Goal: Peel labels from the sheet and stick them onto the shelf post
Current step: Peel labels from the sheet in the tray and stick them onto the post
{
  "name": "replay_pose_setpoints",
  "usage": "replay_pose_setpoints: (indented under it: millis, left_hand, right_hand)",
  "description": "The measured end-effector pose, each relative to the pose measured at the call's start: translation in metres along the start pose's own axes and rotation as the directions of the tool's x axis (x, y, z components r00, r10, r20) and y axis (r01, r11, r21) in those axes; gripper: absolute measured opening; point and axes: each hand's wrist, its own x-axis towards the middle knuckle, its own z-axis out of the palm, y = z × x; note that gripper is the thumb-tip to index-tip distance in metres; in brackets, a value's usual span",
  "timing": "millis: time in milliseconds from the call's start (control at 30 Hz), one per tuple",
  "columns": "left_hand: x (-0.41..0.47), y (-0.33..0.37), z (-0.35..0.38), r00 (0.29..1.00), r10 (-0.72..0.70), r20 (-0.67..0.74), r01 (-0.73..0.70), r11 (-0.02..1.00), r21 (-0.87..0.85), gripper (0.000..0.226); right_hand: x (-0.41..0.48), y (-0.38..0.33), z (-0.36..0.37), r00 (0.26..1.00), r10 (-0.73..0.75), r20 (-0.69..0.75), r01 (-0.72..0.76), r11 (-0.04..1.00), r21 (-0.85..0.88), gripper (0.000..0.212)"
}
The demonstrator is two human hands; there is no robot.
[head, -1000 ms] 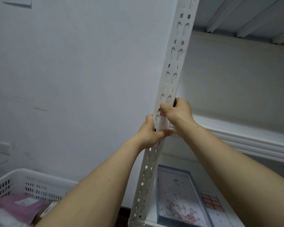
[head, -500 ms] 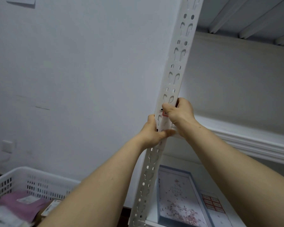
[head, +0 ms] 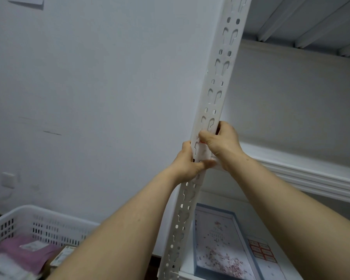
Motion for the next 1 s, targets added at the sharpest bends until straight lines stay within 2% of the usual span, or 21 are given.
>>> replay_pose_setpoints:
  millis: [467,567,667,833,933,1000]
  left_hand:
    - [0.0010,-0.0008,0.0014,1.000,-0.009,-0.017,0.009,1.000,0.006,0.067]
    - [0.0006,0.0004,0.0009,1.000,-0.023,-0.008,0.023,1.000,0.010,0.068]
    - [0.0013,-0.0004,0.0008,1.000,-0.026,-0.007,0.026,0.999,0.018,0.067]
    - [0.0028,-0.0014,0.0014,1.000,-0.025,-0.003,0.025,1.000,-0.006,0.069]
    - [0.0005,0.0010,0.0010,1.000,-0.018,0.001,0.018,1.000,-0.009,0.064]
    - [-0.0005,0.0024,0.0008,1.000,-0.019,0.002,0.019,1.000,0.007,0.061]
  right_hand:
    - [0.0006,-0.0025,-0.0004,0.999,0.031,-0.012,-0.031,0.999,0.014,0.012]
    - [0.0010,-0.0025,0.0011,1.000,0.026,-0.017,-0.026,1.000,0.002,0.005]
    - [0.0021,-0.0022,0.0009,0.999,0.028,-0.025,-0.028,1.000,0.000,0.010]
    - [0.0026,-0.0018,0.0012,1.000,0.026,-0.010,-0.026,1.000,-0.008,0.006]
    - [0.0038,-0.0002,0.0022,1.000,0.023,-0.003,-0.023,1.000,-0.013,0.010]
    - [0.0034,-0.0001,-0.0004,1.000,0.020,0.020,-0.020,1.000,-0.010,0.005]
